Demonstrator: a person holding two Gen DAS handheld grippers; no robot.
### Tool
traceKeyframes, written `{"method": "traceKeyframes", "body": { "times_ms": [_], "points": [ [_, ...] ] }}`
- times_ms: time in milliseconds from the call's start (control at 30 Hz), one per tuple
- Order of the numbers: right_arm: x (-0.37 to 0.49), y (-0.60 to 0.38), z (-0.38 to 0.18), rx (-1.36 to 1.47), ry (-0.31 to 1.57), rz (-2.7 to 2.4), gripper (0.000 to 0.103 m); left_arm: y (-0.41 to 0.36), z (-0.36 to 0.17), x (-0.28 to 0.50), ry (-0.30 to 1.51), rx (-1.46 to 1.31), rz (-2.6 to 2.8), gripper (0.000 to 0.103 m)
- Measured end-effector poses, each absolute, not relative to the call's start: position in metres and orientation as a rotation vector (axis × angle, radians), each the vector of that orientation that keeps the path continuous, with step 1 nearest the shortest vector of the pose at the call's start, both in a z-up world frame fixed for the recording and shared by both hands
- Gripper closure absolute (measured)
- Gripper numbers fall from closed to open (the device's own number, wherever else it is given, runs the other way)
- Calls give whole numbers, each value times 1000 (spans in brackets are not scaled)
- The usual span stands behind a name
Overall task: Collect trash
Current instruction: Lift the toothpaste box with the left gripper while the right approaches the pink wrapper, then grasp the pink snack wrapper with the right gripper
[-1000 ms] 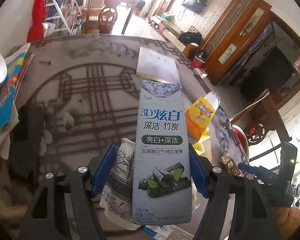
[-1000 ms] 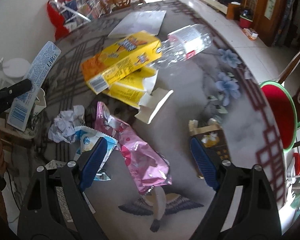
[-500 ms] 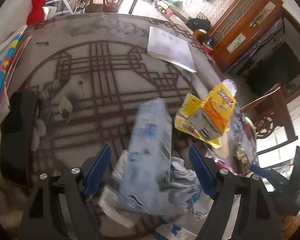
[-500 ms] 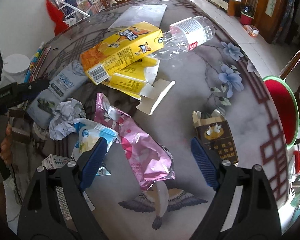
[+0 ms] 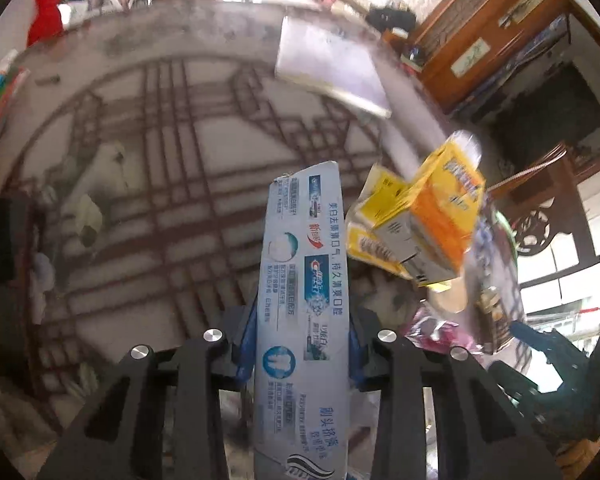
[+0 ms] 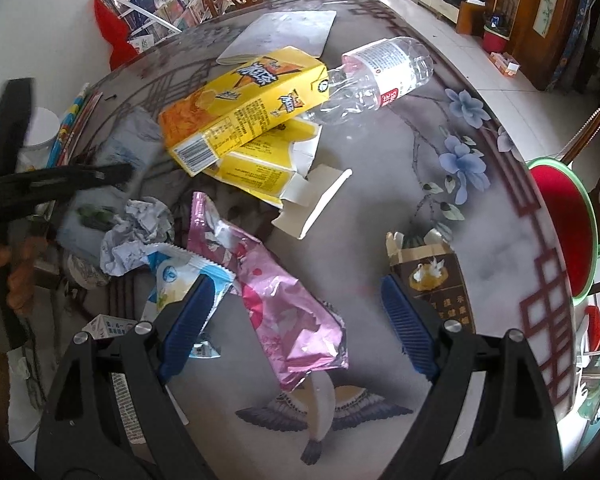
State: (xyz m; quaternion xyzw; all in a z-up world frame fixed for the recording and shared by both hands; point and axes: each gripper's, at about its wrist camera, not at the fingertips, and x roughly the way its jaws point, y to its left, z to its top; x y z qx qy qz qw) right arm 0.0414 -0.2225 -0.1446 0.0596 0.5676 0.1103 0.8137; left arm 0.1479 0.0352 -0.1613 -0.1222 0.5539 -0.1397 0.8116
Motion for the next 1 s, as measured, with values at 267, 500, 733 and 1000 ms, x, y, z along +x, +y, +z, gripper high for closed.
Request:
{"method": "traceKeyframes", "body": {
  "times_ms": [267,500,733,1000],
  "points": [
    [49,-211,-160,118,1242,286,26,38,-103,100,972,-309,-288,70],
    [46,-207,-166,147,1265,323,71,12,-96,75,946,-272,-316,70],
    [39,-220,-131,188,1162,322,72,6,-98,64,960,-290,-340,70],
    [29,-240,-103,242,1085,309,73,-4,-95,63,965,-279,-341,70]
  ]
}}
